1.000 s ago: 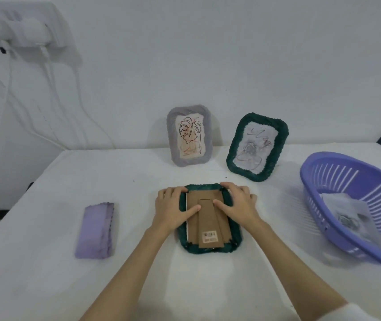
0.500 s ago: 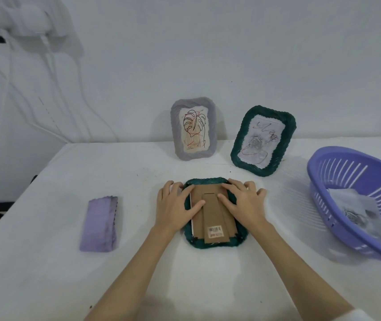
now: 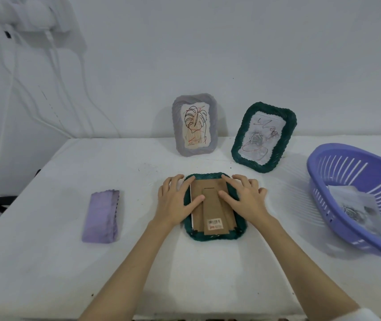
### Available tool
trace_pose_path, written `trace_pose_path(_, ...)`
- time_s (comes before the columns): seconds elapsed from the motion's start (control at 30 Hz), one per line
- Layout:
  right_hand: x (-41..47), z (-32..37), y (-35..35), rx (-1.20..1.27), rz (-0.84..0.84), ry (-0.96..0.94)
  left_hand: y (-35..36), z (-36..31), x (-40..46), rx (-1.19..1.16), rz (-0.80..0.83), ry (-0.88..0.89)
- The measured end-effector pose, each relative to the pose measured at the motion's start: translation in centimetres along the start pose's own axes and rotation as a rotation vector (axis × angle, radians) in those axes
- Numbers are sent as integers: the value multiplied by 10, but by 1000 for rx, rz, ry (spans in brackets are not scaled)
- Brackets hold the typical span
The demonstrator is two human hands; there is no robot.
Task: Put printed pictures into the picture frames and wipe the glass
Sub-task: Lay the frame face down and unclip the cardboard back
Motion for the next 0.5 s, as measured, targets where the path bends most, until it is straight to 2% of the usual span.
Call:
trace_pose_path(0.13, -48, 1, -19, 164, -52, -56, -14, -11, -37, -215, 22, 96)
trace_pose_path(0.27, -78, 2, -17, 146, 17, -112, -17, -20, -69, -169, 68, 214)
trace_pose_path(0.5, -87, -4, -13, 220, -3, -82, -14, -14, -76, -299, -6, 155)
Point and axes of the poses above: each hand's wrist, its own x-axis towards the middle knuckle, its own y-axis out of the palm, z = x × y, the point moved 9 cm from there along x, towards the middle knuckle, and after that the axes turned 13 degrees about x, right-handed, at the moved point
